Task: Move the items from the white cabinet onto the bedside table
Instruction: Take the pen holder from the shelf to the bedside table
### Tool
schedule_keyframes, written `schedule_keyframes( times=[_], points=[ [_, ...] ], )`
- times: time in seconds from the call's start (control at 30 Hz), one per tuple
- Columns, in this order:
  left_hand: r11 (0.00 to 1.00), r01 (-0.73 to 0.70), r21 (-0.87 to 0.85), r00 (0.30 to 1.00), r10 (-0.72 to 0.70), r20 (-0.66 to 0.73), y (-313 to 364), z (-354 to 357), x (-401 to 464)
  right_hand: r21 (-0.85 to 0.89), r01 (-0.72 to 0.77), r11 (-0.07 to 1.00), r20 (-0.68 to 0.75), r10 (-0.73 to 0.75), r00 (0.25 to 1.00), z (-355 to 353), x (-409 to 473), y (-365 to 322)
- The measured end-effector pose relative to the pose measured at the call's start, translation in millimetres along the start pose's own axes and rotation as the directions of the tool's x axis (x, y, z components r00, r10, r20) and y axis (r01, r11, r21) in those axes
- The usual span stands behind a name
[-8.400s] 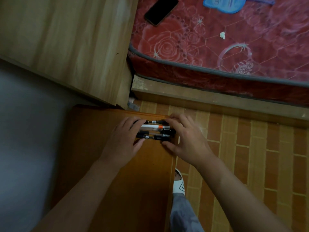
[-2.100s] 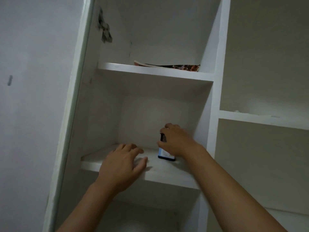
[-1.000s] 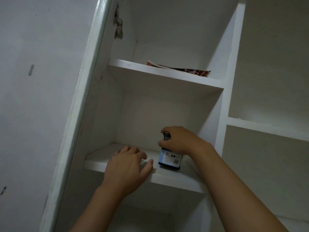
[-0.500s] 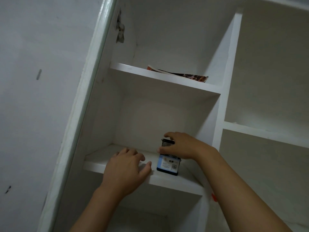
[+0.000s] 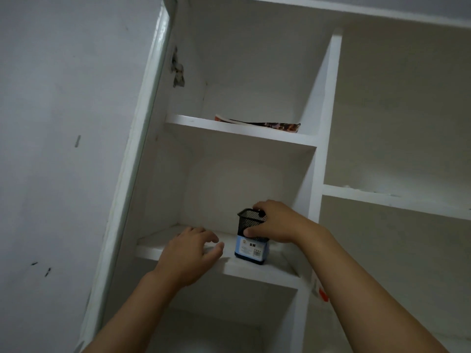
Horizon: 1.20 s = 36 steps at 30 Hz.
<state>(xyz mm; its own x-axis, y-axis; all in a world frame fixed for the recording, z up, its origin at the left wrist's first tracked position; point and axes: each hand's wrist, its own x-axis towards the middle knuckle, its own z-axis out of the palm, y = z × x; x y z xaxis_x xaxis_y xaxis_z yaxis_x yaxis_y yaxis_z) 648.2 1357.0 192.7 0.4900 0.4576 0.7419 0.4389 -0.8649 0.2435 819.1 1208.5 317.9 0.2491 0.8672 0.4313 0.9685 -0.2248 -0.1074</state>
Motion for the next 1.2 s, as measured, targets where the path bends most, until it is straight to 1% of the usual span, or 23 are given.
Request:
schedule_keyframes(
  times=[0.07,0.13,0.2,0.37,0.53,0.63,0.77,0.87,0.97,1.1,1.2],
  points=[
    [0.999,0.019,-0.036,0.999,-0.018,0.038,1,-6,-4,0.010,0.042,0.999,-0.024,-0.042,0.999,-5,-9,-2],
    [1.000,0.019,-0.023,0.999,-0.018,0.045,3,-13,-13,0.050,0.090,0.995,-0.058,-0.087,0.994,-11,-20,-3],
    [1.000,0.026,0.004,0.999,-0.026,0.032,7,-20,-24,0.078,0.133,0.988,-0.095,-0.125,0.988,-17,-31,-4],
    [0.994,0.088,0.066,0.996,-0.088,0.007,24,-40,-51,0.074,0.255,0.964,-0.153,-0.242,0.958,-23,-61,-3],
    [0.984,0.104,0.145,0.993,-0.095,-0.070,58,-53,-88,0.124,0.414,0.902,-0.164,-0.393,0.905,-17,-92,9],
    [0.966,0.145,0.214,0.988,-0.131,-0.078,84,-59,-114,0.165,0.482,0.860,-0.172,-0.456,0.873,-6,-110,20],
    [0.918,0.229,0.325,0.972,-0.232,-0.027,116,-58,-158,0.239,0.529,0.814,-0.149,-0.507,0.849,21,-139,34],
    [0.870,0.307,0.385,0.943,-0.334,0.003,139,-51,-203,0.325,0.548,0.770,-0.094,-0.551,0.829,51,-166,39],
    [0.818,0.357,0.451,0.914,-0.406,0.012,157,-46,-251,0.380,0.570,0.728,-0.061,-0.596,0.801,82,-194,40],
    [0.754,0.420,0.505,0.859,-0.509,0.046,176,-47,-319,0.410,0.601,0.687,-0.042,-0.643,0.764,130,-235,37],
    [0.704,0.474,0.528,0.816,-0.577,0.038,186,-58,-372,0.482,0.597,0.642,-0.015,-0.675,0.737,165,-270,27]
  ],
)
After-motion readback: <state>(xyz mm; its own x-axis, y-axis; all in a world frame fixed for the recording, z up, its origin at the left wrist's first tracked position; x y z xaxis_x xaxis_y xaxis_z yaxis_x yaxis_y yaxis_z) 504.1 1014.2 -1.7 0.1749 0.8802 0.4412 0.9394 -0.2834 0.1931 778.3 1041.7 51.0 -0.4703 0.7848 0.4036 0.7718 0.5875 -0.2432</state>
